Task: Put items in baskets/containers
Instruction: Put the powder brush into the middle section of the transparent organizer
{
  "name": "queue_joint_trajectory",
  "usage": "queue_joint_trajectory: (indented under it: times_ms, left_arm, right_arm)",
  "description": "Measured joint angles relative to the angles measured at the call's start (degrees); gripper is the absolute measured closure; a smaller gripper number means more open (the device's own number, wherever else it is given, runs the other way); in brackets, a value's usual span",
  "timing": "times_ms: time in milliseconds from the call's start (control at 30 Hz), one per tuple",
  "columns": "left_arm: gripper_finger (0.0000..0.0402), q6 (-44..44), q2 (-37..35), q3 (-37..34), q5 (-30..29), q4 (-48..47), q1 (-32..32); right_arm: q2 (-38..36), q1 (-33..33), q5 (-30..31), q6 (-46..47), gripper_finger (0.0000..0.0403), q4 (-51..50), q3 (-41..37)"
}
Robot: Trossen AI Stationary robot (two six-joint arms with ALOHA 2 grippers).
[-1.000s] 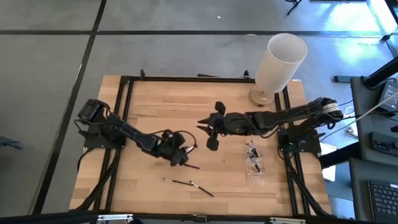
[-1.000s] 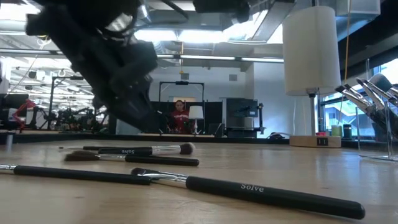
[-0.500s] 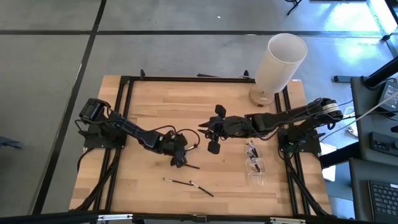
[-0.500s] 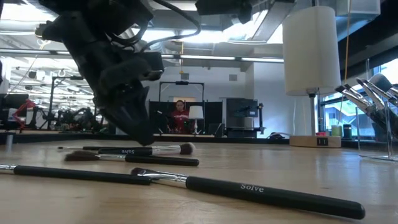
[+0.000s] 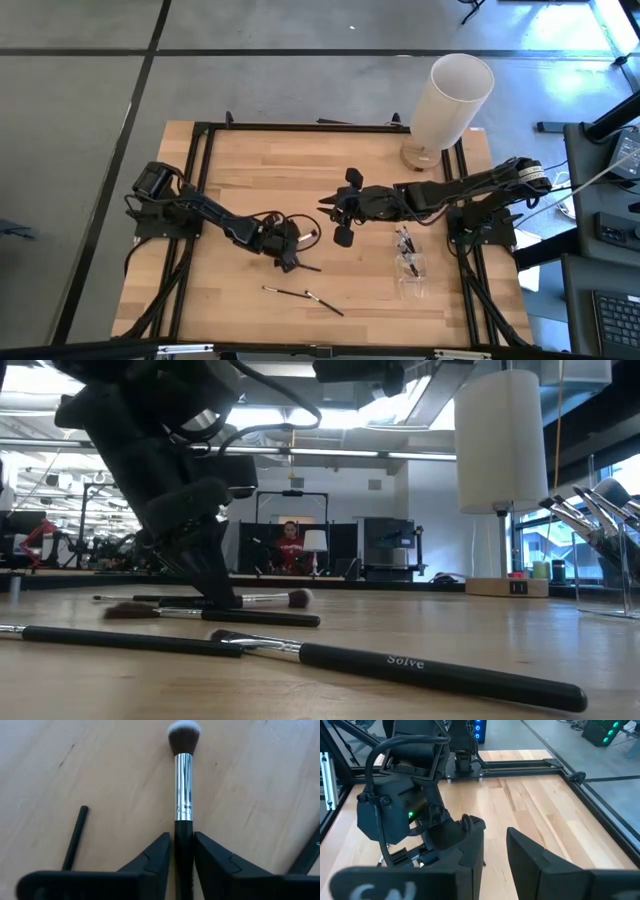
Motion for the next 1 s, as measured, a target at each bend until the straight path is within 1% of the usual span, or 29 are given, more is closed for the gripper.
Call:
queue_joint_trajectory:
  times_ms: [100,200,267,400,467,500,567,600,633,700,767,833,867,933,1000]
  left_arm:
    - [0.0347,0.0,-0.7,-0.2,-1.3,-0.2,0.0]
    - [0.0359,-0.6,-1.5,-0.3,-3.9,-0.2,-0.1]
    - [0.0358,-1.5,-2.1,-0.6,-7.2,-1.5,0.1]
    - [0.0341,-3.9,-3.8,-0.6,-11.5,-1.6,0.1]
    - [0.0336,-5.0,-5.3,-0.6,-14.0,-1.8,0.1]
    - [0.0335,-5.4,-6.2,-0.6,-15.5,-1.9,0.1]
    - [0.0337,-6.3,-8.5,-0.5,-19.2,-1.7,-0.2]
    - [0.0339,-6.8,-9.7,-0.5,-21.5,-1.7,-0.4]
    - [0.0342,-7.2,-10.9,-0.5,-23.8,-1.6,-0.7]
    - [0.0346,-8.1,-13.2,-0.5,-28.6,-1.5,-1.5]
    - [0.0349,-8.7,-15.2,-0.5,-33.5,-1.1,-2.3]
    - [0.0349,-8.9,-16.7,-0.4,-37.0,-1.1,-3.0]
    - [0.0348,-8.9,-17.3,-0.4,-38.3,-1.0,-3.3]
    - [0.0345,-9.0,-18.2,-0.4,-40.7,-0.7,-3.8]
    - [0.0344,-9.9,-18.6,-0.4,-42.7,-0.6,-4.2]
  right_arm:
    - [0.0,0.0,0.0,0.0,0.0318,0.0,0.0]
    - [0.0,0.0,0.0,0.2,0.0318,0.0,0.0]
    - [0.0,0.0,0.0,0.3,0.0318,-0.1,0.0]
    - [0.0,0.0,0.3,1.5,0.0318,-1.7,0.0]
    - [0.0,0.0,3.1,1.6,0.0318,-2.0,-1.4]
    - [0.0,0.0,5.7,1.7,0.0318,-1.6,-2.9]
    - [-0.1,-1.1,11.0,4.8,0.0318,-0.2,-7.1]
    - [-0.1,-2.0,11.7,6.6,0.0318,1.3,-9.4]
    - [-0.5,-3.2,10.7,8.3,0.0318,3.6,-11.6]
    - [-1.8,-6.1,4.1,11.2,0.0318,12.0,-16.1]
    - [-2.5,-8.7,-5.7,13.6,0.0318,24.3,-20.5]
    - [-2.4,-11.0,-15.7,16.0,0.0314,35.4,-24.7]
    - [-2.2,-11.9,-19.7,17.3,0.031,40.1,-26.5]
    - [-1.6,-13.1,-22.8,19.4,0.03,48.3,-29.3]
    - [-1.1,-13.8,-22.3,20.6,0.0288,53.1,-31.4]
